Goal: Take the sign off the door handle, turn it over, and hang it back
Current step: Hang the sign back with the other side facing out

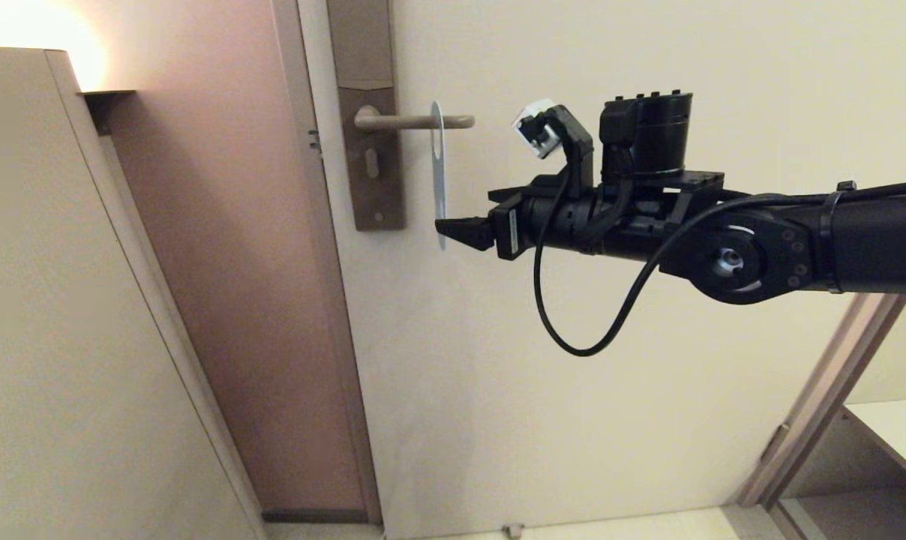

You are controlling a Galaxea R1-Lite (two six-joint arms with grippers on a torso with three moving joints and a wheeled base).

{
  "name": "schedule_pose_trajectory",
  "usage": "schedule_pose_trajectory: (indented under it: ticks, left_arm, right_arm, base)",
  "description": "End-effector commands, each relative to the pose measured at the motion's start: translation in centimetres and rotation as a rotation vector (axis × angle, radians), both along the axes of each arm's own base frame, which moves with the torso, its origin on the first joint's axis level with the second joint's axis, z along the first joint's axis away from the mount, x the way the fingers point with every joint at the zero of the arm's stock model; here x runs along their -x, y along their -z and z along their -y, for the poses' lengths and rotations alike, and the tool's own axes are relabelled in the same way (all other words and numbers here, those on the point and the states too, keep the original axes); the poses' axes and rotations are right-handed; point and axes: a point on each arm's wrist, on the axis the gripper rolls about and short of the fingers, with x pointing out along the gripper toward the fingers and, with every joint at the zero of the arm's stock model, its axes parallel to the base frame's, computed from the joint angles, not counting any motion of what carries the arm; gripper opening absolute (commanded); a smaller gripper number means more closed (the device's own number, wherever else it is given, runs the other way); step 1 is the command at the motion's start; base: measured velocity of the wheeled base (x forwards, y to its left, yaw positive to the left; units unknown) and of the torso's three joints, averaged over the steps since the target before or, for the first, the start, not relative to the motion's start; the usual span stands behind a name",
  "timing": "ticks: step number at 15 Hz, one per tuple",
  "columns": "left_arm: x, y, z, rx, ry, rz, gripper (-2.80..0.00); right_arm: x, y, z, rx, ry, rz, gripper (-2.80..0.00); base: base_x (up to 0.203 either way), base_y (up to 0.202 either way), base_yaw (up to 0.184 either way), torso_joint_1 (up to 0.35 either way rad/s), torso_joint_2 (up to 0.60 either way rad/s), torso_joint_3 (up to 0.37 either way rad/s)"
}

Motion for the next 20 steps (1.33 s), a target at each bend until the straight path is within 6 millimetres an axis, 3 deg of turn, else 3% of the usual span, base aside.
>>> schedule_pose_trajectory:
  ticks: [1, 8, 20]
  left_arm:
    - [0.0, 0.0, 0.0, 0.000, 0.000, -0.002, -2.80]
    - [0.0, 0.0, 0.0, 0.000, 0.000, -0.002, -2.80]
    - [0.0, 0.0, 0.0, 0.000, 0.000, -0.002, -2.80]
  right_arm:
    - [0.1, 0.0, 0.1, 0.001, -0.002, -0.001, 0.00]
    - [-0.4, 0.1, 1.1, 0.005, 0.025, -0.004, 0.00]
    - [-0.8, 1.2, 0.9, 0.019, 0.023, -0.028, 0.00]
  base:
    - [0.000, 0.000, 0.000, 0.000, 0.00, 0.000]
    - [0.000, 0.000, 0.000, 0.000, 0.00, 0.000]
    - [0.000, 0.000, 0.000, 0.000, 0.00, 0.000]
